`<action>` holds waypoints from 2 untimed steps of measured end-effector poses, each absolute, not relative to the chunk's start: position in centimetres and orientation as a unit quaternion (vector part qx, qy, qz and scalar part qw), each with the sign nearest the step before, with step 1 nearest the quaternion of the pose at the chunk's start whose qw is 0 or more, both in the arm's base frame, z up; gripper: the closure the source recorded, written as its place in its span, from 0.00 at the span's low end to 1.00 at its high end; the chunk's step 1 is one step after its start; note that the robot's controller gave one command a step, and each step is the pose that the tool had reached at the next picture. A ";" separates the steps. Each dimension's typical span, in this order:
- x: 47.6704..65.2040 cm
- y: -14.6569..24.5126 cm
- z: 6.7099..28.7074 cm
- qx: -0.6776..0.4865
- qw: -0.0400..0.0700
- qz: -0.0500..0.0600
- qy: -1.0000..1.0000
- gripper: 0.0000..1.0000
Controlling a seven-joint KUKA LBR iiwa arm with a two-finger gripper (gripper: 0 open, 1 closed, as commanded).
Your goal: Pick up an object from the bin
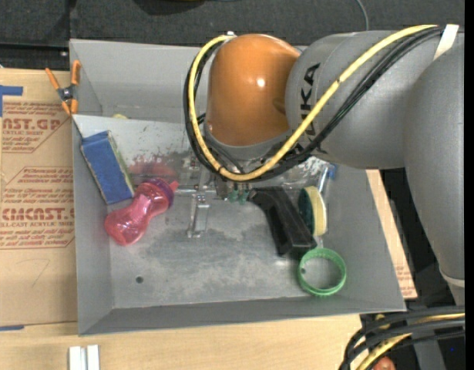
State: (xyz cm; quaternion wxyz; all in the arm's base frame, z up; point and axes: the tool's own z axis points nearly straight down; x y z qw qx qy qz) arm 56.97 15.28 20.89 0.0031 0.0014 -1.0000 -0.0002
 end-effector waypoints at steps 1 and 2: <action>57.2 15.2 21.4 0.000 -0.001 -0.001 -1.000 0.00; 58.9 18.7 11.3 0.130 -0.004 -0.001 -0.992 0.00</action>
Offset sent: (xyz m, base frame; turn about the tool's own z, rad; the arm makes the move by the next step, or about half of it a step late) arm 0.0235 0.0481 -0.1389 -0.3597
